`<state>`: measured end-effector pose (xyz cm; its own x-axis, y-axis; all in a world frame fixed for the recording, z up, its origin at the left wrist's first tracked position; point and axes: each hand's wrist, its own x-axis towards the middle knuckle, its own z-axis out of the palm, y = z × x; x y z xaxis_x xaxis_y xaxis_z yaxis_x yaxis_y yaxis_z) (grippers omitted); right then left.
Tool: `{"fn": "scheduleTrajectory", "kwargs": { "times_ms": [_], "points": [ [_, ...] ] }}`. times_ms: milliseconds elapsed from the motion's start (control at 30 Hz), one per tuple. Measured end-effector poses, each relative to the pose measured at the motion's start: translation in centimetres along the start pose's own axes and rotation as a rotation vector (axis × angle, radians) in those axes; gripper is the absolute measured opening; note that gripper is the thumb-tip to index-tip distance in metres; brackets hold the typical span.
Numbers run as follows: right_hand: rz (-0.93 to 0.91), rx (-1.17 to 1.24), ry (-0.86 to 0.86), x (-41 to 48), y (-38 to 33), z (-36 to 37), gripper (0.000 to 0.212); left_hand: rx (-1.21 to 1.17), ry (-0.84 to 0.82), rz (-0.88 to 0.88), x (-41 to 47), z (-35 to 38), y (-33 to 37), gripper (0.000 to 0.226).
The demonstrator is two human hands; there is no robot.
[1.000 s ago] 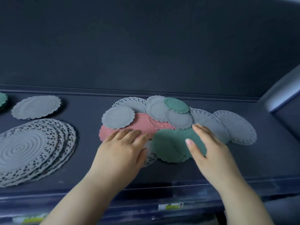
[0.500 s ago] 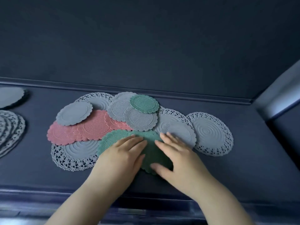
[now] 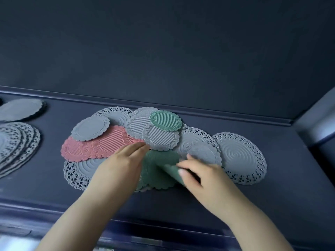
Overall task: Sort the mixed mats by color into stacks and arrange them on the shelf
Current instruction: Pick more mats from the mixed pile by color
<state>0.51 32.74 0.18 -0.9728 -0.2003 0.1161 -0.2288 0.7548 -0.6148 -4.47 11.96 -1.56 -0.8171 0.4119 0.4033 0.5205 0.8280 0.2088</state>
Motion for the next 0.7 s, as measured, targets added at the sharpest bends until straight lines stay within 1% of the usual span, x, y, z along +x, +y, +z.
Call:
{"fn": "scheduleTrajectory", "kwargs": {
  "times_ms": [33,100,167,267,333,367,433,467,500,533,600,633,667,700],
  "points": [
    [0.03,0.07,0.071,0.0,0.4,-0.2,0.014,0.019,0.003,-0.015,0.1,-0.2,-0.2,0.035],
    [0.077,0.116,0.225,0.1,1.0,-0.4,0.024,0.043,-0.004,-0.026,0.4,-0.6,-0.3,0.029],
    [0.112,0.15,0.317,0.5,1.3,-0.7,0.026,0.051,-0.014,-0.012,1.0,-0.7,0.0,0.027],
    [0.145,0.161,0.429,1.3,1.2,-2.1,0.019,0.056,-0.022,0.012,2.3,-0.3,0.5,0.014],
    [0.139,0.096,0.539,2.0,1.2,-3.5,0.012,0.061,-0.08,0.012,3.4,0.5,0.9,0.01],
    [0.141,0.055,0.593,2.4,1.1,-4.0,0.008,0.054,-0.135,0.004,4.0,0.9,1.1,0.014],
    [0.139,-0.014,0.663,3.1,1.0,-4.2,0.003,0.075,-0.275,-0.041,5.0,1.7,1.7,0.035],
    [0.11,-0.07,0.663,3.4,1.0,-4.0,0.006,0.108,-0.325,-0.053,5.3,1.9,1.9,0.044],
    [0.086,-0.138,0.627,3.5,1.0,-3.8,0.008,0.131,-0.344,-0.056,5.6,2.1,1.9,0.049],
    [0.071,-0.189,0.543,3.6,1.0,-3.4,0.009,0.139,-0.347,-0.059,5.9,2.1,2.0,0.05],
    [0.148,-0.222,0.294,3.9,1.5,-2.0,0.01,0.149,-0.346,-0.068,6.3,2.2,1.8,0.048],
    [0.189,-0.228,0.232,4.0,1.7,-1.4,0.011,0.156,-0.349,-0.063,6.4,2.2,1.8,0.043],
    [0.173,-0.246,0.207,4.1,2.1,-0.8,0.018,0.168,-0.344,-0.051,6.4,2.2,2.0,0.037],
    [0.14,-0.312,0.167,4.1,1.7,-0.6,0.031,0.198,-0.326,-0.034,6.5,2.0,2.2,0.031]
  ]
}}
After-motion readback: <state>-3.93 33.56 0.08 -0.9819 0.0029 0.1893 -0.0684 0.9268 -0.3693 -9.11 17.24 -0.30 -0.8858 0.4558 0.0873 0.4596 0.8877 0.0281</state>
